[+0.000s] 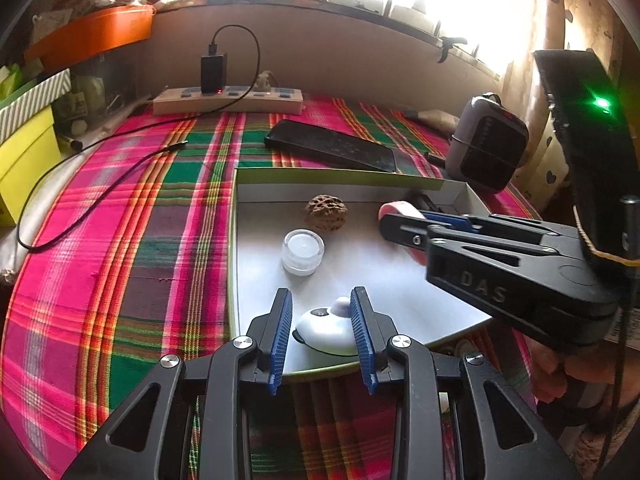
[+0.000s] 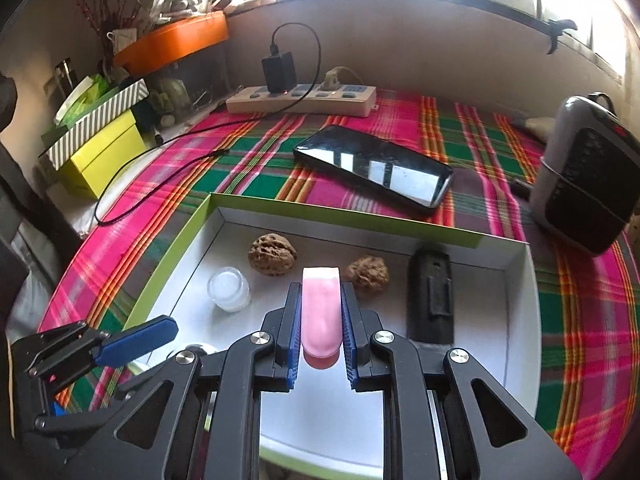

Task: Organize objects
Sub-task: 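Lower the pink clip and white round object into the tray with both grippers, then open the right gripper to release the pink clip while the left releases the white object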

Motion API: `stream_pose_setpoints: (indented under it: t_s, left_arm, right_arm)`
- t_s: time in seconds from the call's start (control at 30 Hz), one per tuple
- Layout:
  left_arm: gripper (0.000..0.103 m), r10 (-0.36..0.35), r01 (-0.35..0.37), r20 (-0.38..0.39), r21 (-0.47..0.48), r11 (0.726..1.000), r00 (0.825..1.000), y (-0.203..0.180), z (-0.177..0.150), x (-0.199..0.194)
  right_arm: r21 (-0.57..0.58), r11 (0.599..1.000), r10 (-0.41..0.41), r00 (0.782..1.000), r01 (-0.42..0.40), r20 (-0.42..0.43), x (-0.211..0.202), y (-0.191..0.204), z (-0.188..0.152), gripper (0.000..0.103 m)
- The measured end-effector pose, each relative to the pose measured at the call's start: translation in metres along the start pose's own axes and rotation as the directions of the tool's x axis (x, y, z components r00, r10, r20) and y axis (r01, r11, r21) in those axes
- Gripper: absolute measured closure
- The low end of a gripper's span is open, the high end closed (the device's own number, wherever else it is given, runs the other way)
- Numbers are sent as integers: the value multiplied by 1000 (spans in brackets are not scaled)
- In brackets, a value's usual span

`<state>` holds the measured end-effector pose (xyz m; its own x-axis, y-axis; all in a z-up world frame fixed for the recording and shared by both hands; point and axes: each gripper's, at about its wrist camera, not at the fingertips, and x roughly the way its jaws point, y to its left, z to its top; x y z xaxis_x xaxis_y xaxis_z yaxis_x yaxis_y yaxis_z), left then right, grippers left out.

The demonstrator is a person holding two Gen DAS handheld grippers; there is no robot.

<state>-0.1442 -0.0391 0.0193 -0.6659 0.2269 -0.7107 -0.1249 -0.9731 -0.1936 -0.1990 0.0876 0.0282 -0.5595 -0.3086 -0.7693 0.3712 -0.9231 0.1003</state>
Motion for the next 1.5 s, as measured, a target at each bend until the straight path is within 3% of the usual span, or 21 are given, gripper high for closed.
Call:
stream_pose_setpoints:
  t_s: [1.13, 1.3, 1.5]
  left_arm:
    - [75, 26, -26, 18, 4, 1000, 999, 3, -2, -4]
    - [75, 30, -30, 23, 5, 1000, 999, 2, -2, -6]
    - [75, 35, -36, 27, 6, 999, 999, 1, -3, -10]
  right_arm:
    - [-37, 999, -19, 998, 17, -53, 26, 9, 6, 84]
    - [-32, 999, -19, 998, 17, -52, 25, 8, 6, 72]
    - [-37, 999, -20, 999, 18, -42, 21, 11, 4, 67]
